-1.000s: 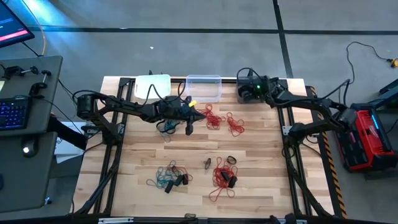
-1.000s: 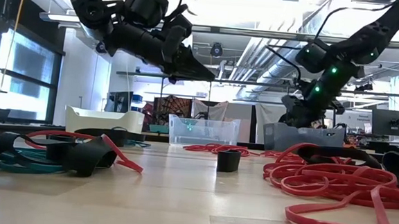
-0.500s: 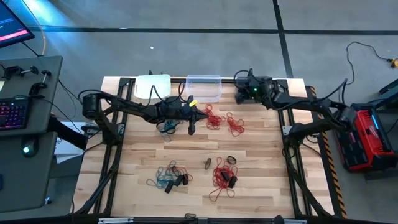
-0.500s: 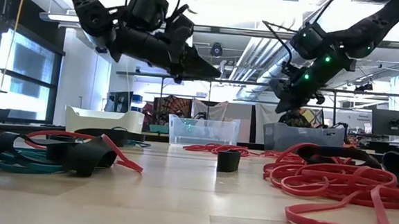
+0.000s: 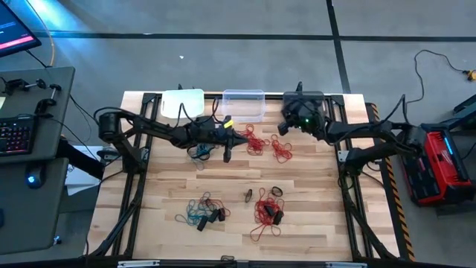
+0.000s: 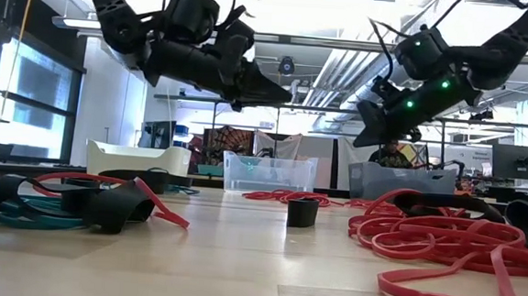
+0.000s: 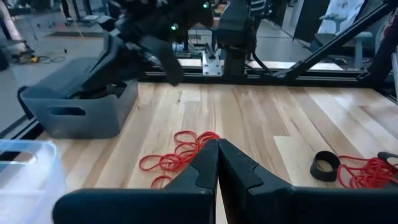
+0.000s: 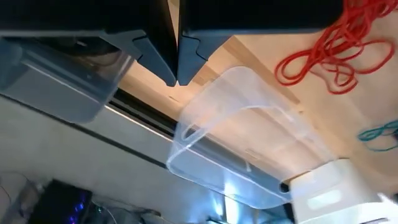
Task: Sort rubber bands into baskets
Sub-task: Put the black rubber band into the black bin
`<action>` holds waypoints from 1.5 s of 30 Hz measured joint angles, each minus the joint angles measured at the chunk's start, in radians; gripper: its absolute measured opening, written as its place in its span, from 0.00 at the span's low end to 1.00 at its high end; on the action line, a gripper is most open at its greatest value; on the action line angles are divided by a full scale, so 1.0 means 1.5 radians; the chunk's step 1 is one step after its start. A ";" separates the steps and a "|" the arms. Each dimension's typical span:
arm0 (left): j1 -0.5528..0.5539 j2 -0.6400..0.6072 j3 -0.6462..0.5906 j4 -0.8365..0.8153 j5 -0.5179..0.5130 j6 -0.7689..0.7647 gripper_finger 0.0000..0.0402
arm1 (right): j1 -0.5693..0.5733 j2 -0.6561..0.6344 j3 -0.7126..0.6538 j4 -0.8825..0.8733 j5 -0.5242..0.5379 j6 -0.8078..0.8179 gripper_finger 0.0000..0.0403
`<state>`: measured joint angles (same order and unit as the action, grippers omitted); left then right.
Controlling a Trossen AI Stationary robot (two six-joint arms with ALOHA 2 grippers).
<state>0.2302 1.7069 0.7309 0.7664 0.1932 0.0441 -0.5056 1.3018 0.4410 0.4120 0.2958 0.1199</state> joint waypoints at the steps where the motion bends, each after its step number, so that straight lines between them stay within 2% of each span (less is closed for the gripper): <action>1: 0.003 -0.003 -0.013 0.012 0.000 -0.005 0.00 | 0.006 0.000 -0.004 0.005 0.000 -0.007 0.00; 7: 0.018 -0.007 -0.086 0.124 -0.001 -0.044 0.00 | 0.045 0.000 -0.005 0.032 0.000 -0.057 0.00; 14: 0.029 -0.073 -0.132 0.105 0.000 -0.033 0.00 | 0.090 0.000 -0.005 0.086 0.000 -0.094 0.00; 23: 0.036 -0.225 -0.142 -0.095 -0.013 0.022 0.00 | 0.119 0.000 -0.005 0.087 0.000 -0.096 0.00; 30: 0.036 -0.307 -0.142 -0.235 -0.016 0.042 0.00 | 0.126 0.000 -0.005 0.088 0.000 -0.093 0.00; 37: 0.036 -0.349 -0.142 -0.358 -0.016 0.043 0.00 | 0.125 0.000 -0.004 0.092 -0.014 -0.089 0.00; 45: 0.009 -0.349 -0.142 -0.500 -0.016 0.012 0.01 | 0.125 0.001 -0.003 0.092 -0.016 -0.084 0.00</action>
<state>0.2441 1.1831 0.5175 0.0166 0.1699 0.0618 -0.3180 1.3025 0.4362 0.5507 0.2722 -0.0055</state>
